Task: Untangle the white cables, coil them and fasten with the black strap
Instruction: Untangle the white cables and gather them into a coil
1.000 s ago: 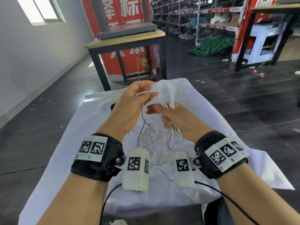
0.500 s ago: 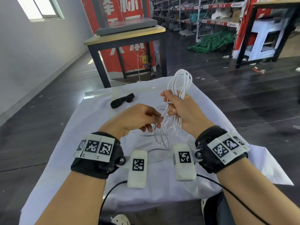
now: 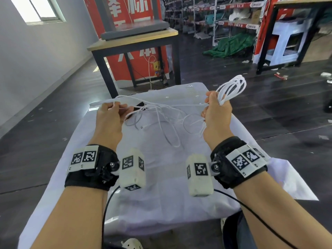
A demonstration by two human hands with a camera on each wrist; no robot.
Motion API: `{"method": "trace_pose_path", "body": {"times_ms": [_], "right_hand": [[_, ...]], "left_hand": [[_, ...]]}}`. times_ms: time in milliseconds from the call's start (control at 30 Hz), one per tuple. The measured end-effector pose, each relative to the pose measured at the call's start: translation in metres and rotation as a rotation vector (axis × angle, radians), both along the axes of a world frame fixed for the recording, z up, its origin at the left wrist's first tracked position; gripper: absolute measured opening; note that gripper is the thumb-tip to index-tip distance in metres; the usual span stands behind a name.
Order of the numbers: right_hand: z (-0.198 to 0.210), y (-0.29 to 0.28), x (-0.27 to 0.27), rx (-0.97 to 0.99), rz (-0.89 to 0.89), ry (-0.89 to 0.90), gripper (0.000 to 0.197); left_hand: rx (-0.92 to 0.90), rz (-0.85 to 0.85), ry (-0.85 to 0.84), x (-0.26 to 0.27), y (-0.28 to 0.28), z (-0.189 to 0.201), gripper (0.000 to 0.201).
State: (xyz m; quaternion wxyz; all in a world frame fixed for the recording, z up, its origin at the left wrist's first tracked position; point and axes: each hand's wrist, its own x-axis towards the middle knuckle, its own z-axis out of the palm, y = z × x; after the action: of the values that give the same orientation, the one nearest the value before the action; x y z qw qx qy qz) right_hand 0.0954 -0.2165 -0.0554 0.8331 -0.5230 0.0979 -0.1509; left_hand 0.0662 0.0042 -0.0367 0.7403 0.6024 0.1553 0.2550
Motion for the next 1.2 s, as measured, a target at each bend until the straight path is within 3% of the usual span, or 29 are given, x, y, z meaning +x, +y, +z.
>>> {"method": "trace_pose_path", "body": {"times_ms": [33, 133, 200, 400, 467, 533, 600, 667, 733, 833, 967, 1100, 1200], "right_hand": [[0.0, 0.0, 0.0, -0.014, -0.008, 0.004, 0.025], [0.001, -0.008, 0.002, -0.024, -0.04, 0.019, 0.024], [0.001, -0.013, 0.004, -0.031, -0.038, 0.032, 0.023], [0.001, 0.0, -0.006, -0.072, 0.104, 0.0, 0.025], [0.002, 0.004, -0.008, -0.117, 0.148, -0.011, 0.026], [0.004, 0.005, -0.008, -0.159, 0.183, -0.025, 0.026], [0.004, 0.004, -0.007, -0.177, 0.204, -0.031, 0.025], [0.005, 0.001, -0.006, -0.154, 0.201, -0.025, 0.024], [0.007, -0.006, -0.004, -0.11, 0.142, -0.013, 0.023], [0.007, -0.017, 0.0, -0.056, -0.011, 0.021, 0.022], [0.005, -0.019, 0.002, -0.034, -0.113, 0.012, 0.022], [0.006, -0.021, 0.003, -0.014, -0.189, -0.008, 0.024], [0.004, -0.022, 0.003, -0.026, -0.175, 0.007, 0.022]], "left_hand": [[0.066, 0.009, -0.022, -0.001, 0.001, -0.002, 0.024], [0.558, 0.091, -0.03, -0.005, 0.01, 0.001, 0.043], [0.802, 0.061, -0.022, -0.007, 0.014, 0.008, 0.042], [1.039, -0.114, 0.122, 0.0, -0.017, -0.005, 0.027], [0.971, -0.275, 0.119, -0.003, -0.034, -0.002, 0.016], [0.936, -0.566, 0.161, -0.009, -0.05, 0.004, 0.018], [1.028, -0.833, 0.231, -0.015, -0.06, 0.004, 0.023], [1.201, -0.93, 0.326, -0.017, -0.06, 0.001, 0.02], [1.388, -0.857, 0.444, -0.014, -0.048, -0.004, 0.019], [1.583, -0.585, 0.615, -0.007, -0.021, -0.009, 0.028], [1.555, -0.334, 0.808, -0.005, 0.004, -0.012, 0.058], [1.552, -0.046, 0.813, -0.009, 0.016, -0.008, 0.062], [1.563, -0.088, 0.812, -0.01, 0.027, -0.009, 0.066]]}}
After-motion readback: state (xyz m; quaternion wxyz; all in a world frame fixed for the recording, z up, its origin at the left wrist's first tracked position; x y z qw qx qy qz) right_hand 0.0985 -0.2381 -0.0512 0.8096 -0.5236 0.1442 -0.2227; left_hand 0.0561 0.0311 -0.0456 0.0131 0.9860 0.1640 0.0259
